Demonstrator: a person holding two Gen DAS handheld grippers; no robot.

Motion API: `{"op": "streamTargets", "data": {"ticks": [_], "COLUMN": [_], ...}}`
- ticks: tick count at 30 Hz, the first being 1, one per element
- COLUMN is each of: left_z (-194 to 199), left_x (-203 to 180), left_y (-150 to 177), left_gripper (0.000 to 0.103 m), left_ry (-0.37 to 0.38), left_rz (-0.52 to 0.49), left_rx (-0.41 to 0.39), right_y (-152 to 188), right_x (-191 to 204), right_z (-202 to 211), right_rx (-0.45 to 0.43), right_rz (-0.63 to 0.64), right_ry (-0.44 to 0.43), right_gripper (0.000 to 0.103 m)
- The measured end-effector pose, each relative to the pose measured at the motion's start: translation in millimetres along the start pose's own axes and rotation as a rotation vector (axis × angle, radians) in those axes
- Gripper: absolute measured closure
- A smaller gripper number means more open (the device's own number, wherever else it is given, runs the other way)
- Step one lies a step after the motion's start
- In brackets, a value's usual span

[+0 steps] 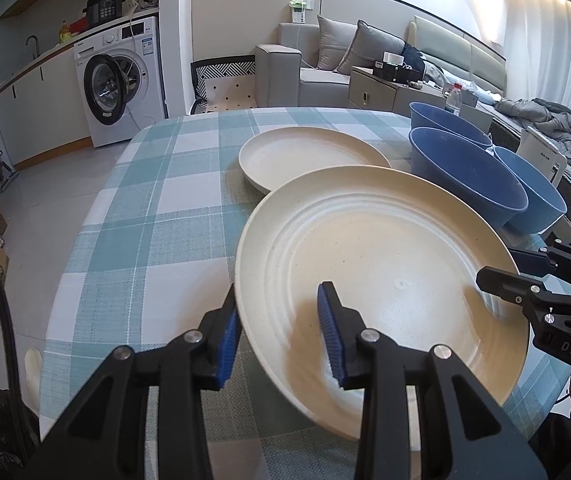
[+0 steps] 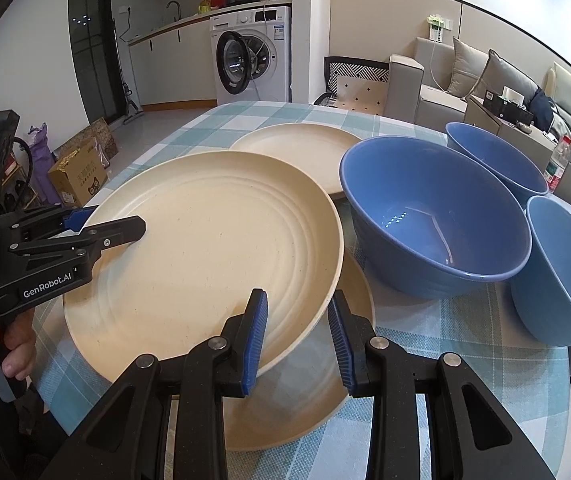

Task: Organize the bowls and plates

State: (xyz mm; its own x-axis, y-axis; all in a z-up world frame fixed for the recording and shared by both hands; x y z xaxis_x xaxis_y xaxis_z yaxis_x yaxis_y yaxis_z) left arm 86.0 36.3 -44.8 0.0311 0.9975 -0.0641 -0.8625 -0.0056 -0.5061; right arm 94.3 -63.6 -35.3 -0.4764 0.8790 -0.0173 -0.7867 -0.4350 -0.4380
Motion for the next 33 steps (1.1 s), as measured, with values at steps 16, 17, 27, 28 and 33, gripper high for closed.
{"op": "streamTargets", "data": {"ticks": [16,17,27,28,33], "left_z": [-8.7,-9.1,-13.3,-13.8,-17.9], "left_x": [-11.0,-11.8,-16.3,-16.7,-20.5], "left_y": [3.2,3.5,4.6,4.7,5.6], "left_gripper": [0.067,0.067,0.066,0.066,0.066], "left_ry": [-0.009,-0.01,-0.02,-0.021,-0.024], "left_rz": [-0.036,-0.038,-0.052,-0.053,-0.064], "left_rx": [0.018,0.019,0.026,0.028,0.039], "right_y": [11.5,11.9,16.8,17.1,19.8], "right_x": [-4.0,-4.7,-4.7,-4.4,-5.4], "right_z": [-5.2,-5.3,-7.0,-7.5,-10.6], "right_rx": [0.02,0.021,0.03,0.032,0.048], "right_rz": [-0.002,-0.002,0.001,0.004,0.006], "right_ry": [0.035,0.039,0.06,0.064,0.073], "right_gripper": [0.071,0.071,0.071,0.071,0.07]}}
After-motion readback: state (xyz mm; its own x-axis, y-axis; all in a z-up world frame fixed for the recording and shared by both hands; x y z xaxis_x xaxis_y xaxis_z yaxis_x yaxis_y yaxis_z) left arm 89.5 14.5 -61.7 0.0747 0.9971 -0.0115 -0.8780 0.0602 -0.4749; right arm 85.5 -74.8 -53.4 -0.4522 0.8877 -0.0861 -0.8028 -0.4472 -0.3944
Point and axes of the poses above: each gripper's, at about its wrist camera, not at the fingertips, and z roughly against the way its jaws point, x to its left, y to its underside, the point moved 5 cm from there along -z, roughly the way its jaws point, and after that the axes turned 15 degrees about x, right-handed, at the moved point
